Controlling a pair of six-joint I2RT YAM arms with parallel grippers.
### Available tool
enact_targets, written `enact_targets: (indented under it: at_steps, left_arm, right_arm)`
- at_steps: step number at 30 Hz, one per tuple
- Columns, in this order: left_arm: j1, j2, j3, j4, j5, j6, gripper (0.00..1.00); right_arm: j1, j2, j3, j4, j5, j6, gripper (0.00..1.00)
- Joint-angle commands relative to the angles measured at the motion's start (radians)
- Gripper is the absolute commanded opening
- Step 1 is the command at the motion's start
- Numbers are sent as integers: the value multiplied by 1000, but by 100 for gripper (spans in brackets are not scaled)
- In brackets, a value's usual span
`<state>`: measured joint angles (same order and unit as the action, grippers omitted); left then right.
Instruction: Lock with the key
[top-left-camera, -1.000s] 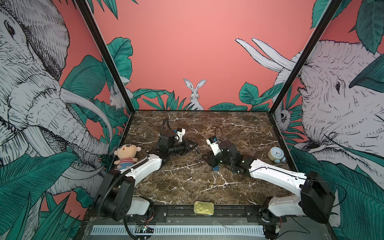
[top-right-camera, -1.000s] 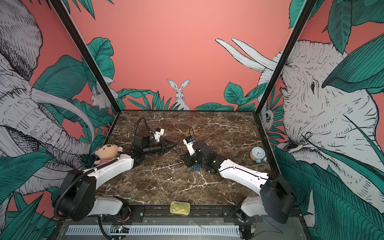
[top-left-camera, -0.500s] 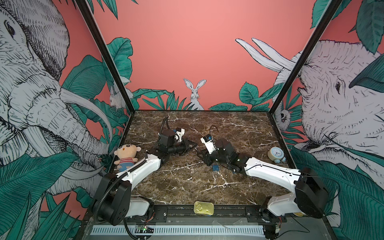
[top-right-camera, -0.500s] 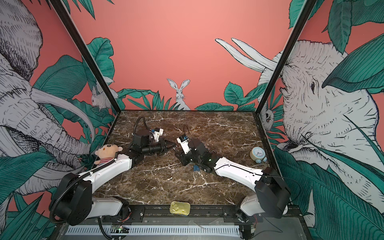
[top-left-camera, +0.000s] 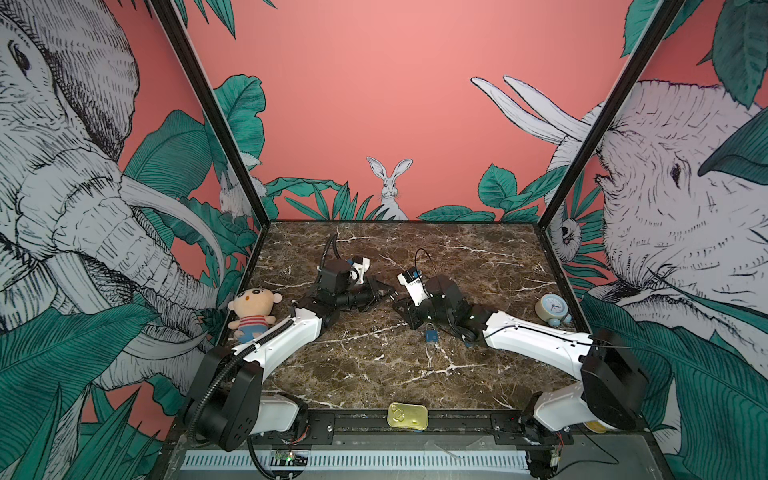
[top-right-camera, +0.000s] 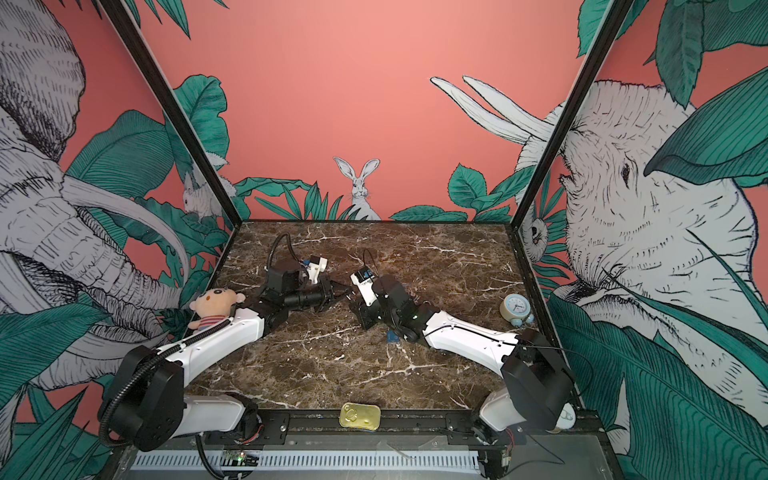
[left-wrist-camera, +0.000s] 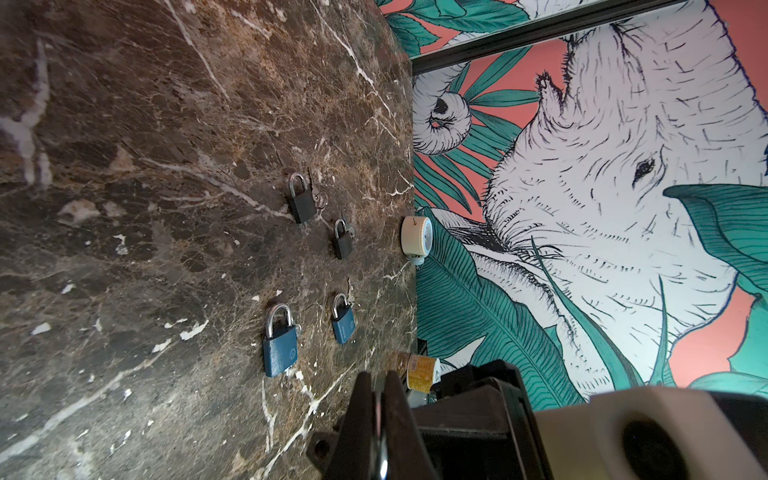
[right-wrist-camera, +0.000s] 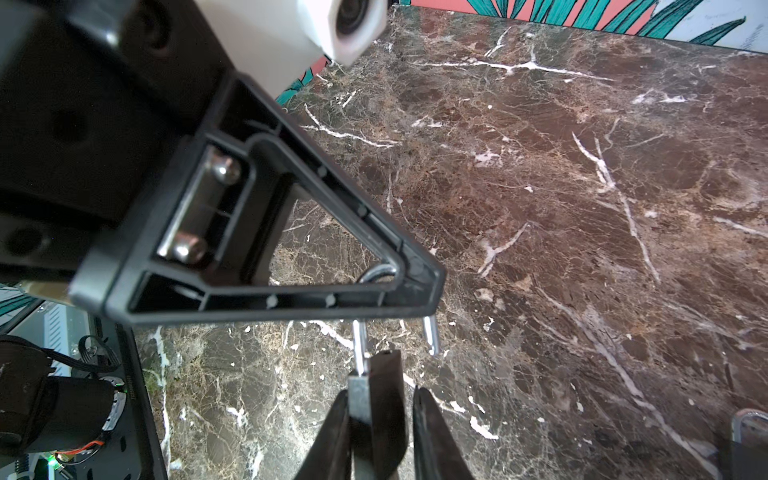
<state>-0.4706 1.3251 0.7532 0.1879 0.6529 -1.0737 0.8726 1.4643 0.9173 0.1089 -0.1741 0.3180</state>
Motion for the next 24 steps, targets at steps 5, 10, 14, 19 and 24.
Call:
enact_targets:
  at_steps: [5, 10, 14, 19, 24]
  left_arm:
    - [-5, -37, 38, 31, 2, -16, 0]
    - [-7, -38, 34, 38, 5, -23, 0]
    - [-7, -41, 32, 42, 4, -28, 0]
    - [-7, -47, 31, 37, -3, -19, 0]
    - [-5, -62, 54, -37, -42, 52, 1]
  right_arm:
    - [6, 22, 37, 16, 21, -13, 24]
    - [5, 30, 40, 17, 26, -13, 20]
    - [5, 30, 43, 8, 44, -11, 8]
    - [5, 16, 44, -17, 48, -13, 0]
    - [-1, -22, 50, -75, 8, -20, 0]
